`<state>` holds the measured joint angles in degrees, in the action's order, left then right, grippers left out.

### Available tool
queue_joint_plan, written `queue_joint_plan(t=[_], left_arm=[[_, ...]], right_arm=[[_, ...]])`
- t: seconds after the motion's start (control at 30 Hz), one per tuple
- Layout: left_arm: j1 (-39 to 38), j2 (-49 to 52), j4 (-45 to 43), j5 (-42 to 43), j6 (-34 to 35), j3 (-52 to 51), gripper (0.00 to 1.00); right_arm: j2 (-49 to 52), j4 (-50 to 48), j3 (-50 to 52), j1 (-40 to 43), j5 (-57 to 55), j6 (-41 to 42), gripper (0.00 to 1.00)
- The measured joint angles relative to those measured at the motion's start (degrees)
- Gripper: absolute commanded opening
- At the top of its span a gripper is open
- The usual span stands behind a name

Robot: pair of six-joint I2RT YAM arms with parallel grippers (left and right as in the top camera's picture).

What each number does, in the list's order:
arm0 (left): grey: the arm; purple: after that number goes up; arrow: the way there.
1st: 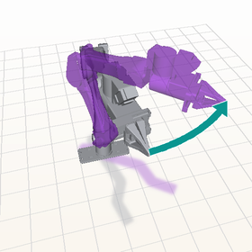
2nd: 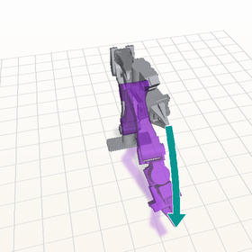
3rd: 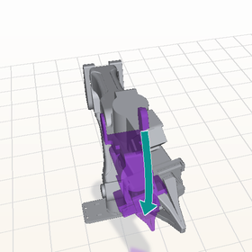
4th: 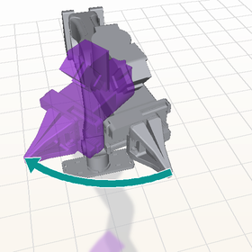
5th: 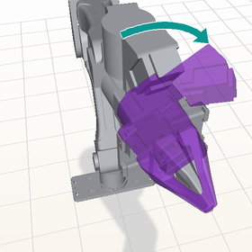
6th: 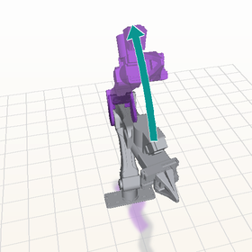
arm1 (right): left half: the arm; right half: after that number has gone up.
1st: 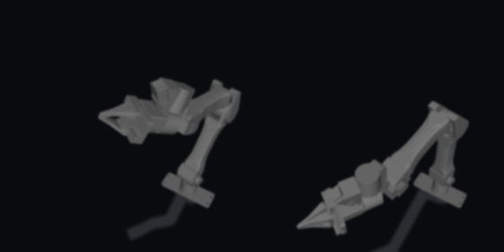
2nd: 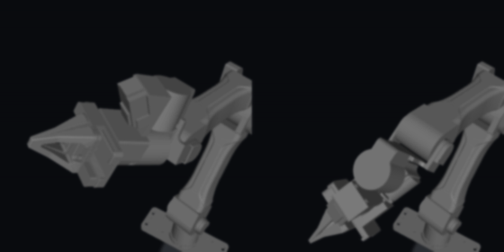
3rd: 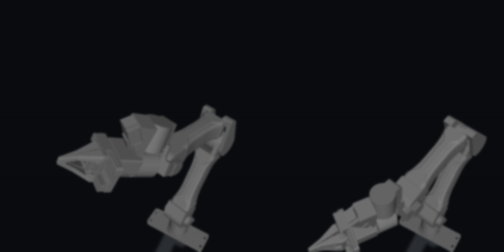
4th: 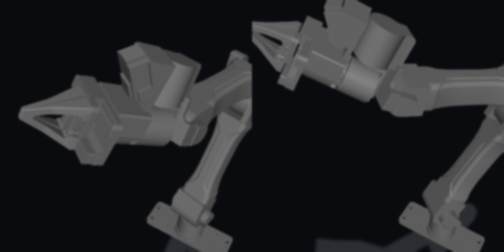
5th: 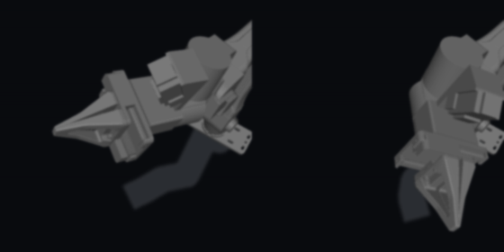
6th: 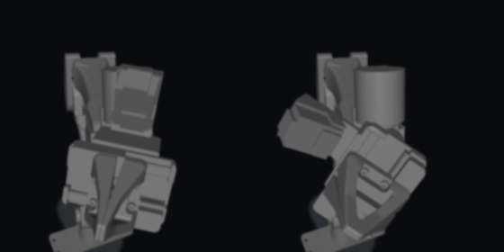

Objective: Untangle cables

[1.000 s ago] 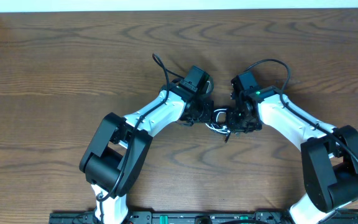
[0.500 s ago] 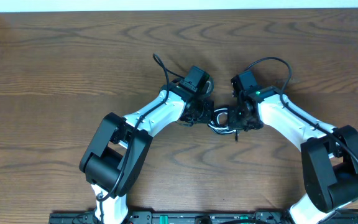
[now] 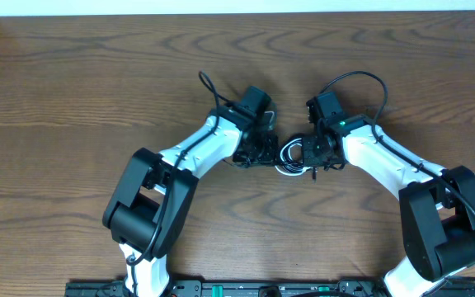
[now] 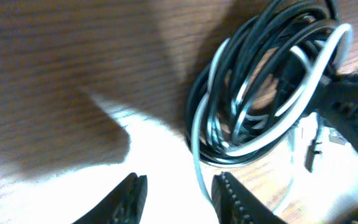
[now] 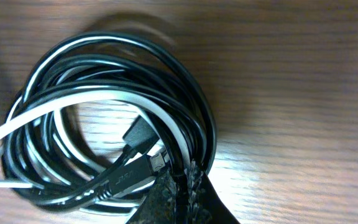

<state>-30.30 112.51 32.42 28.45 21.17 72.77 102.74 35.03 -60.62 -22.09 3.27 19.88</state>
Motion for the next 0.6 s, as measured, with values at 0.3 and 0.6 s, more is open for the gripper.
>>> queue_joint_plan(t=[0.3,0.6], left_arm=[[1.68,0.0,-2.6,6.21,1.36,0.87,0.49],[1.62,0.02,0.52,9.29,2.21,0.98,0.39]], right_arm=[[0.0,0.2,-0.13,0.37,15.32,-9.64,0.06],[0.0,-0.42,-2.58,5.01,24.52,-12.81,0.31]])
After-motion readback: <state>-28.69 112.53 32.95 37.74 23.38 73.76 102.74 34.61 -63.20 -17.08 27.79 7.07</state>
